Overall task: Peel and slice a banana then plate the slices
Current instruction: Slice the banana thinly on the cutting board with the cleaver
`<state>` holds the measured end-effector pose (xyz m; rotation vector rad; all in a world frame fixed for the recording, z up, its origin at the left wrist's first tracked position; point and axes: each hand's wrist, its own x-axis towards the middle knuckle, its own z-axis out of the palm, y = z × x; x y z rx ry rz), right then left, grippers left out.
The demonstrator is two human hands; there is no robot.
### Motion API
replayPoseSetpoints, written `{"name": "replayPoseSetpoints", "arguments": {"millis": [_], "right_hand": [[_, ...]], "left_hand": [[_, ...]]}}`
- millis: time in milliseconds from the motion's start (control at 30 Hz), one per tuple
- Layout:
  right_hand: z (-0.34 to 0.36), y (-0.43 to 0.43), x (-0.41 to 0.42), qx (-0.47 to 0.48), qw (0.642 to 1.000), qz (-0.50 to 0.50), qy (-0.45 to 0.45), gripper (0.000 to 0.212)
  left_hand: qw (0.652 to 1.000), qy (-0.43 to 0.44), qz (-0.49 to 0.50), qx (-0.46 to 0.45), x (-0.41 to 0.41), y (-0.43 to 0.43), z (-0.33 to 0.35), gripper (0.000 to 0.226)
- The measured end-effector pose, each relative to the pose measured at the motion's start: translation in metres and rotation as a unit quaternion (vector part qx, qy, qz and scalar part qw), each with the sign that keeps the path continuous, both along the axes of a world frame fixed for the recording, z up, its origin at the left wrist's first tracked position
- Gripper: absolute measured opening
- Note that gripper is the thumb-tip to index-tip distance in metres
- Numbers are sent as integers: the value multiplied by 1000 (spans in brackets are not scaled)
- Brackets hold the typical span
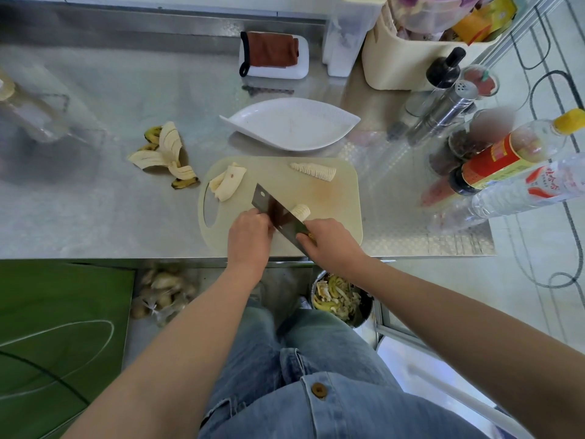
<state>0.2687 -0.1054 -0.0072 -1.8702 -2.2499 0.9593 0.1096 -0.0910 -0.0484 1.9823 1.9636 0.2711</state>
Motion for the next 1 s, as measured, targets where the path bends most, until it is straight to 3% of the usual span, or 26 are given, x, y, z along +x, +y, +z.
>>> {"name": "replayPoseSetpoints", "arguments": {"millis": [1000], "right_hand": [[-10, -4, 1, -14, 1000, 5, -1, 22]], "left_hand": [[1000, -3, -2, 7, 0, -3, 2, 11]]}}
